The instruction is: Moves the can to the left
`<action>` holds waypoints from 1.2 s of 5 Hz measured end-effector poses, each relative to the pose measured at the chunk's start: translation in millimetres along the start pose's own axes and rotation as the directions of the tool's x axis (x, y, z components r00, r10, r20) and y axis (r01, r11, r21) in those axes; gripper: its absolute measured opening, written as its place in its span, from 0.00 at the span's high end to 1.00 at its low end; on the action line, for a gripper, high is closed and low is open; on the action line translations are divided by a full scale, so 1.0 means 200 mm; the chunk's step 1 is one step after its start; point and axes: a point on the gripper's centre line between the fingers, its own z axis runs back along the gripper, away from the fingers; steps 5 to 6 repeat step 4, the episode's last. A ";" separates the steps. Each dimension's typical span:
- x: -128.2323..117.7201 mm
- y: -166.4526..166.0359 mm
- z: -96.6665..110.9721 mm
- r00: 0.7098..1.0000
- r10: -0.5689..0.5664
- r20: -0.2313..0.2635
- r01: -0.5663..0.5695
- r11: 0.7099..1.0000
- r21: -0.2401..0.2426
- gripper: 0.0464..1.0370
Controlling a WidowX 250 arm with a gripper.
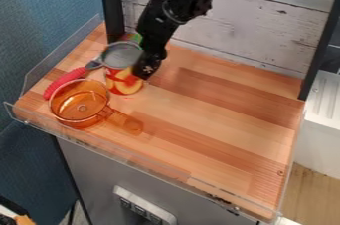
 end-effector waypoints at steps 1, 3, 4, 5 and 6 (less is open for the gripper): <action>-0.01 0.01 0.00 1.000 -0.016 -0.025 0.017 1.000 0.020 0.04; 0.07 0.01 0.27 0.986 -0.008 -0.165 0.002 0.999 -0.038 0.04; 0.12 0.02 0.34 0.988 -0.009 -0.156 0.005 1.000 -0.027 0.04; 0.12 0.02 0.34 0.988 -0.009 -0.156 0.005 1.000 -0.027 0.04; 0.12 0.02 0.34 0.988 -0.009 -0.156 0.005 1.000 -0.027 0.04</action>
